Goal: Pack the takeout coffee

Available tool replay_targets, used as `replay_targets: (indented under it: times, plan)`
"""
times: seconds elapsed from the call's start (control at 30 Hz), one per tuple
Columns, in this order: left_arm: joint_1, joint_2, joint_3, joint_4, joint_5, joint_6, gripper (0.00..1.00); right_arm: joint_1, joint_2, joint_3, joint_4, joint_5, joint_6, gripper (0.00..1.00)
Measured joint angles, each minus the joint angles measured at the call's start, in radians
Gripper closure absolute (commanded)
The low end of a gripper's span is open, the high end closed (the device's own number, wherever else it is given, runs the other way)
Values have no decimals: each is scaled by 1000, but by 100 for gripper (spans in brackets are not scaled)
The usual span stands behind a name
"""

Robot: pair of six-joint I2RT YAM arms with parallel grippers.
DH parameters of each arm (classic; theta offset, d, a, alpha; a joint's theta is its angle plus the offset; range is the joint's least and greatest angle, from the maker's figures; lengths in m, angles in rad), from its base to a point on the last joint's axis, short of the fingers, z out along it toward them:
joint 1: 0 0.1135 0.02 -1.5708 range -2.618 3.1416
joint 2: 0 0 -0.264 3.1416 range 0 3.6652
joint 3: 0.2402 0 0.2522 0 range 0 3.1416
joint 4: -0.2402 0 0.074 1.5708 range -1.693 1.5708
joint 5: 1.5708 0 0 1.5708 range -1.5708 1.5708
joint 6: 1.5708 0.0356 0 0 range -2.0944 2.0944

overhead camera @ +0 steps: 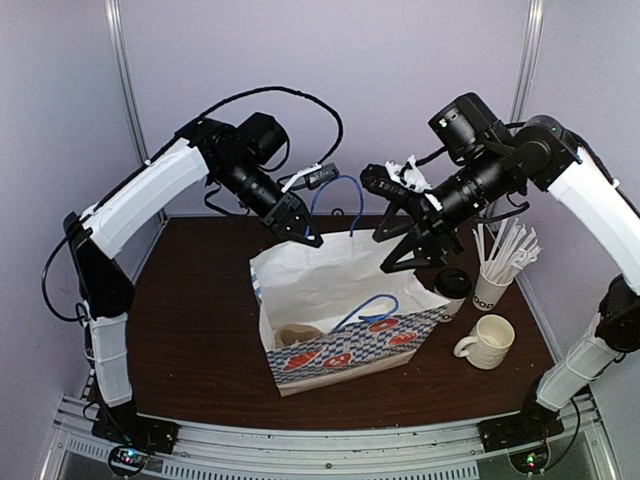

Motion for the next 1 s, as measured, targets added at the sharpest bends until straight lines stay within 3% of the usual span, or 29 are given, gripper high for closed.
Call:
replay_targets:
  times: [0.3,0.67,1.0]
  plan:
    - [-52,-274,-142,13,-222,11,100,-84,-105,63,-55,-27,-30,31]
    - [-370,-250,-306,21,-498,-3,100,-181,-161,-43,-52,-34,-26,28]
    - [-404,-367,-427,103,-627,-33,100,-187,-180,-53,-49,-45,-24,28]
